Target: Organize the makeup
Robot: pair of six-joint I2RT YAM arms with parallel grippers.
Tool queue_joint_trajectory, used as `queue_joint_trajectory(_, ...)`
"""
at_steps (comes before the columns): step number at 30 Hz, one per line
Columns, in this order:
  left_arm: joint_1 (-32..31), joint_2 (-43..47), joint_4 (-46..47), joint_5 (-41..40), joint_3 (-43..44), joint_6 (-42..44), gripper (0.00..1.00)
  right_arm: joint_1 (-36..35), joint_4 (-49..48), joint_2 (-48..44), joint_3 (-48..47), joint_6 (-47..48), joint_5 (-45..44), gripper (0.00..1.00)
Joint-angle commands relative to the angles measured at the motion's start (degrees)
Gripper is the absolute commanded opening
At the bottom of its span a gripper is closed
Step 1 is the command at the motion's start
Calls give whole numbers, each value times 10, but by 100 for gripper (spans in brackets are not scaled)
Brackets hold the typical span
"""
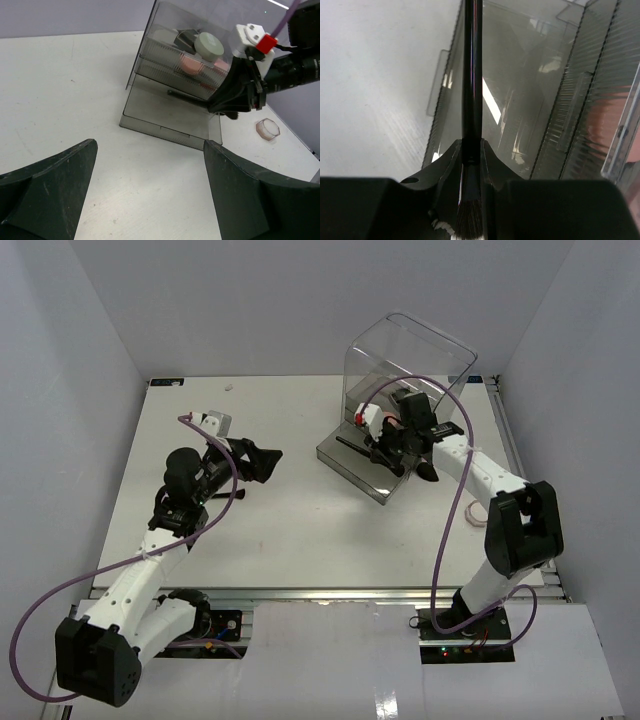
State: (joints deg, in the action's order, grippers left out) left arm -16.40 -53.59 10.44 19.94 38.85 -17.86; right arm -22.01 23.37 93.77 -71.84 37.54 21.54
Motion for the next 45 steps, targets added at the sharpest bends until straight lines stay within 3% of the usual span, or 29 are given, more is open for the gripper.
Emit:
queue_joint_trajectory(1,0,-14,-13,0,10,10,98,-5,-32,44,-44,-62,-63,34)
queue_joint_trajectory(5,0,-30,-22,-25,11,-6,98,-6,-37,43,-36,-66,-67,57)
queue_joint_trajectory(8,0,-52,-31,-37,12,-21,98,-6,-39,18,-15,-70,-51,63)
queue_joint_trajectory(18,7,-150,-170,-99,40,-196,96,27,-43,-177,119,-69,133,68)
queue_joint_trajectory(21,11,-158,-273,-170,59,-275,84,79,-57,-200,146,-88,188,69)
queue_joint_trajectory(27,43,-193,-419,-261,104,-427,83,89,-46,-207,153,-94,222,69)
queue_joint_trajectory(35,130,-286,-426,-275,106,-494,72,89,-45,-241,165,-86,221,69)
queue_joint_trajectory(45,177,-370,-415,-281,141,-511,65,90,-44,-248,171,-82,214,69)
